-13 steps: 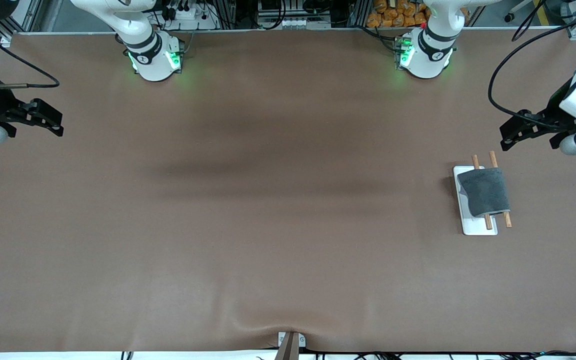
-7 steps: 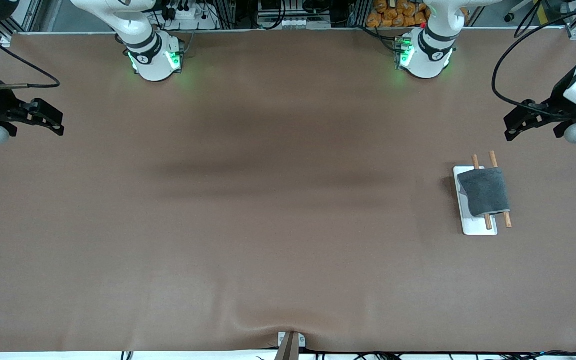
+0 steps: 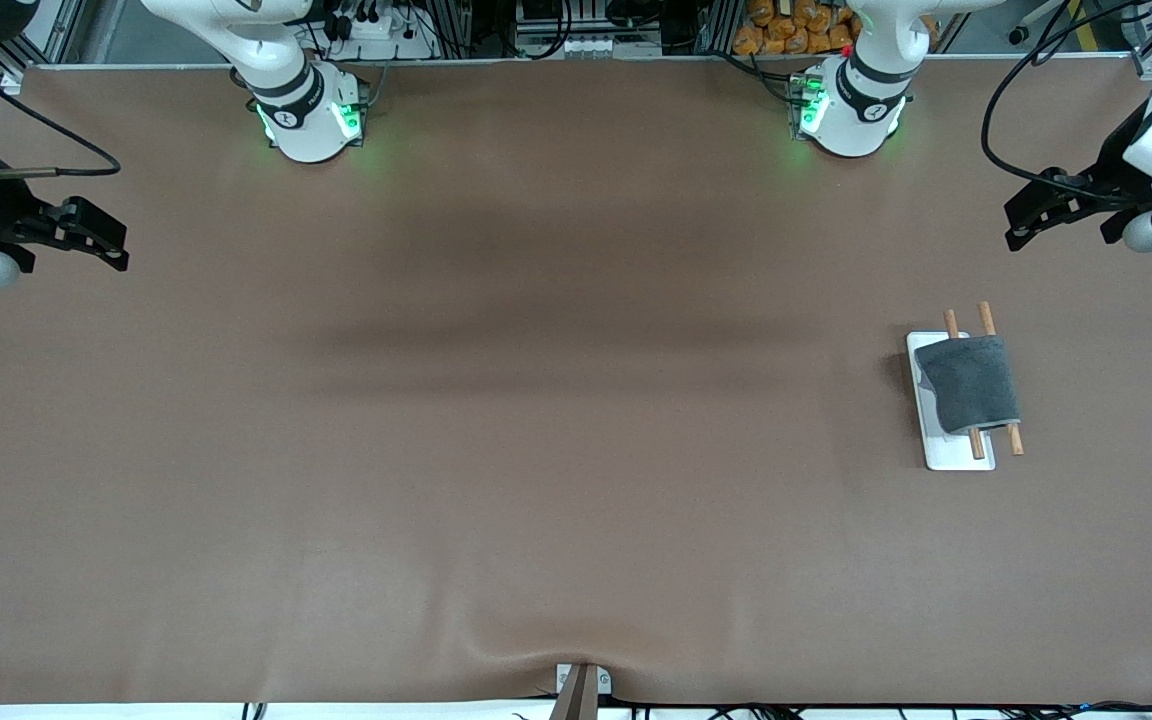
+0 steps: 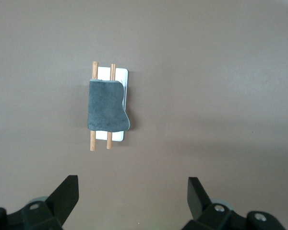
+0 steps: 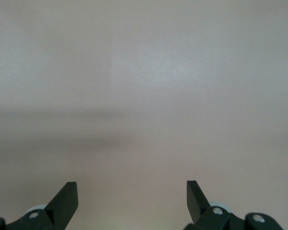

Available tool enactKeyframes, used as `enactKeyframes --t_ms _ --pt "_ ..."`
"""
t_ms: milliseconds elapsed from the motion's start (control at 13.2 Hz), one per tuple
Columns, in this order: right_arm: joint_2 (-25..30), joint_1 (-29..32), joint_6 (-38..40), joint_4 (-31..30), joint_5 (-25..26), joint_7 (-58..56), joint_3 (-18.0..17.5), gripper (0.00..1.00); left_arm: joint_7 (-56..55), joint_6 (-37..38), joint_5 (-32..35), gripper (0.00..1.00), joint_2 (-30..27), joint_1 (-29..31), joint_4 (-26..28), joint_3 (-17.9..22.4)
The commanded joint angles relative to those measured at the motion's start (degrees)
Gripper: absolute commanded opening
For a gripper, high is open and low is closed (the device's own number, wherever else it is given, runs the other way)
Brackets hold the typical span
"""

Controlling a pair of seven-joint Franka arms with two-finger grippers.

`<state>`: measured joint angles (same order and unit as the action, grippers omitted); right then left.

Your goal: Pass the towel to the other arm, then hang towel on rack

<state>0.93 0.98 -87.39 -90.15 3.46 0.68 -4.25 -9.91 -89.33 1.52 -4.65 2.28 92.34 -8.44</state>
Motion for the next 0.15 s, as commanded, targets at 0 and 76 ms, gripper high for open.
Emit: enactKeyframes --t_ms 0,76 --pt "-0.75 -0.28 0.91 1.12 1.02 -0.42 0.12 1.00 0.51 0.38 -1.17 1.00 -1.59 -0.88 1.17 1.23" --pt "-0.75 -0.27 0.91 1.20 0.93 -0.42 0.12 1.00 0.60 0.73 -1.17 1.00 -1.59 -0.88 1.17 1.32"
